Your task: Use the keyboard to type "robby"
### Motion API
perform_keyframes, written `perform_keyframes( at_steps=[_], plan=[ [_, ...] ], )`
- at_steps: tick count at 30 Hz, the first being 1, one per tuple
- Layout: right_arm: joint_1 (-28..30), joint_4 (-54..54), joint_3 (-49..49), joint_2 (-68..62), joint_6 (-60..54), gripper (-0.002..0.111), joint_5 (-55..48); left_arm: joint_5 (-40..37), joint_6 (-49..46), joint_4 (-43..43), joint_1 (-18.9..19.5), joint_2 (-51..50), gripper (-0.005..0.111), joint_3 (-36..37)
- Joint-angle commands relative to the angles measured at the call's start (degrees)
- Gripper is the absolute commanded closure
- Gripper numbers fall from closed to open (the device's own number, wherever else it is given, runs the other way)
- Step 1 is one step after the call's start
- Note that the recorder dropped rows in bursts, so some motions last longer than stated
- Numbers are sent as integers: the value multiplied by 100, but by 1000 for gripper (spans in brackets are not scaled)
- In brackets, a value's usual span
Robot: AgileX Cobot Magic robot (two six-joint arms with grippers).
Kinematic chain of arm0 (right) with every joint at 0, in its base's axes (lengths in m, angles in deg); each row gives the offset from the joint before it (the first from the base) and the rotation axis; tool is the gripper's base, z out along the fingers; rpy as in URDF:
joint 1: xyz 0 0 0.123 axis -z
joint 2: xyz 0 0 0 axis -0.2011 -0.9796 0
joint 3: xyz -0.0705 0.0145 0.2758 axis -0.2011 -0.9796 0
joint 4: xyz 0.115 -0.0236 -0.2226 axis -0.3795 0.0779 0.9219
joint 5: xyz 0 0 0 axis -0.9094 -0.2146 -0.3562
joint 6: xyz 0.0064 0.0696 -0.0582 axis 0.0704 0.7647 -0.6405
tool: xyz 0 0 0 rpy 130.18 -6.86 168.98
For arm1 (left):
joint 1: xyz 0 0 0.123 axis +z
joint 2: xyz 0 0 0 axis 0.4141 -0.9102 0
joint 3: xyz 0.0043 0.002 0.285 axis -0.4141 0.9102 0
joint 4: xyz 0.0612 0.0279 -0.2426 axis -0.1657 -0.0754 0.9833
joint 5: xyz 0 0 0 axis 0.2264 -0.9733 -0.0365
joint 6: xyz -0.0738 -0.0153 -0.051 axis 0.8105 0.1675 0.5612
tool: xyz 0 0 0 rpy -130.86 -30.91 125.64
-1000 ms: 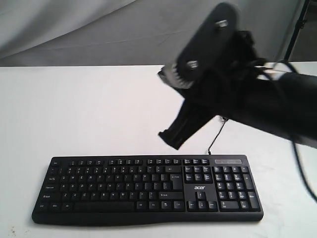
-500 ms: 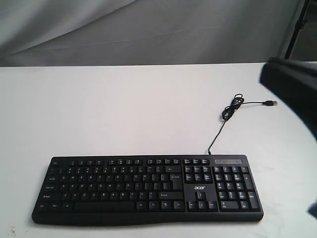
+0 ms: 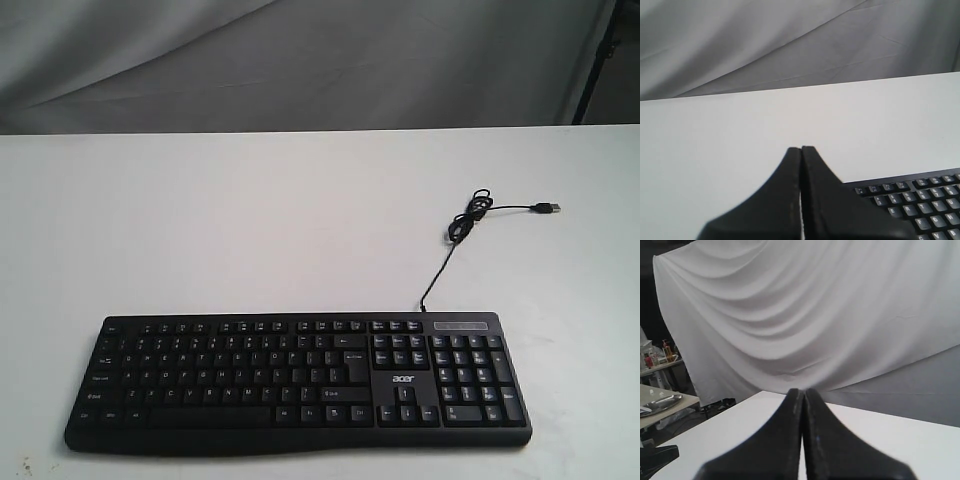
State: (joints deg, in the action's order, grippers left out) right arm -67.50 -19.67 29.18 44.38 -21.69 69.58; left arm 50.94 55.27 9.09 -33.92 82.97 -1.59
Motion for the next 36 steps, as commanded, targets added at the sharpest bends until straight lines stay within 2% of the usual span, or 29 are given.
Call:
perform_keyframes(
  at_steps=[1,4,11,15,18,22,26,29,36],
  plan=[
    [-16,-24,-18,29,17,108,7,31,16,-27,-36,20,107,25],
    [-16,3,-18,31,17,108,179,31,16,-27,-36,20,107,25],
    [93,-300,-20,134,-84,108,1295,31,16,-27,-36,20,107,25],
    [984,-297,-155,300,-128,108,1004,31,16,-27,-36,20,107,25],
    [1855,-390,-355,469,-40,108,615,31,16,-27,-36,20,107,25],
    [3454,-390,-874,1138,63,108,-246,31,16,-27,-36,20,107,25],
    [4478,252,-1415,1789,63,108,-710,31,16,-27,-36,20,107,25],
    [4612,919,-1696,1976,63,108,-839,31,16,-27,-36,20,107,25],
    [4612,992,-1737,1923,63,108,-1027,31,16,-27,-36,20,107,25]
  ],
)
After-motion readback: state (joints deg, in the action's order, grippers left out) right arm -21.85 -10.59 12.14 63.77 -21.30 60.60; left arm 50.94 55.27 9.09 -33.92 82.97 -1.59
